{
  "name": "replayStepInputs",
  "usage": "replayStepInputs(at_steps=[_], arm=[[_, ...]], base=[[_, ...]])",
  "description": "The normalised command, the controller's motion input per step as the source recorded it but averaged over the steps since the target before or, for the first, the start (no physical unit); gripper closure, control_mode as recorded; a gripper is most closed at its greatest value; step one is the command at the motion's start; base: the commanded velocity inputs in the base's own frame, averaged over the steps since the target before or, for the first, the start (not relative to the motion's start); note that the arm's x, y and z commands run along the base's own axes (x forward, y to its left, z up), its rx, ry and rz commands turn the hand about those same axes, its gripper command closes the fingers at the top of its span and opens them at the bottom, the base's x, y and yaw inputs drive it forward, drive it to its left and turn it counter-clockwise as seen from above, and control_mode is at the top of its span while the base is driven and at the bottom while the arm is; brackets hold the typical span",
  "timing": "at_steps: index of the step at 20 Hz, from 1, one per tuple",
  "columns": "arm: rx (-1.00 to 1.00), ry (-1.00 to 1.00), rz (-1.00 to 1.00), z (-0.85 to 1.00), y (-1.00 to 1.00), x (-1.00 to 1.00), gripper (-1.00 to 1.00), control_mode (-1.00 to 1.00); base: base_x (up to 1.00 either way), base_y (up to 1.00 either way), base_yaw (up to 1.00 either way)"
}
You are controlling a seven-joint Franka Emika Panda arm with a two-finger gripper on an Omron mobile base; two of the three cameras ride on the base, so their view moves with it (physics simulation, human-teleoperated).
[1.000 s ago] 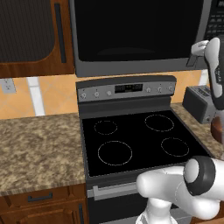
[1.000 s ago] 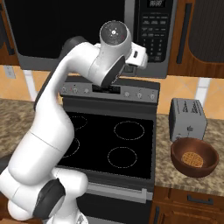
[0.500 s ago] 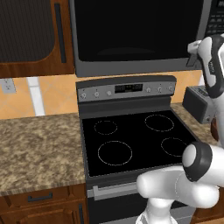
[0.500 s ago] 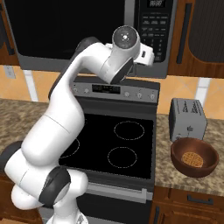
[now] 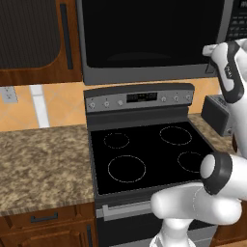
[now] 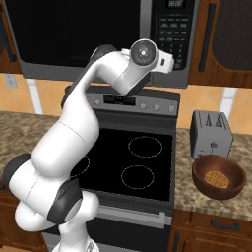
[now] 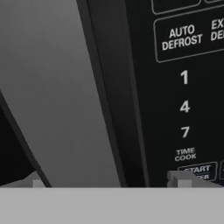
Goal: Open the microwave, place the bowl with waffle inside the microwave, then close the microwave door and turn it on.
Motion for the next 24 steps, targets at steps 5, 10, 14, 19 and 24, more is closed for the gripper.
replayStepInputs(at_steps=[5,10,14,19,24], arm=[[0.00,-0.02,0.01,-0.03,0.01,0.65,-1.00,-1.00],[-0.02,-0.02,0.08,-0.28,0.23,0.95,-1.00,-1.00],[-0.04,0.00,0.16,-0.52,0.59,1.00,1.00,-1.00],[-0.07,0.01,0.16,-0.31,0.85,0.88,1.00,-1.00],[-0.13,0.09,0.19,-0.02,1.00,0.32,1.00,-1.00]], base=[[0.00,0.00,0.00],[0.00,0.00,0.00],[0.00,0.00,0.00],[0.00,0.00,0.00],[0.00,0.00,0.00]])
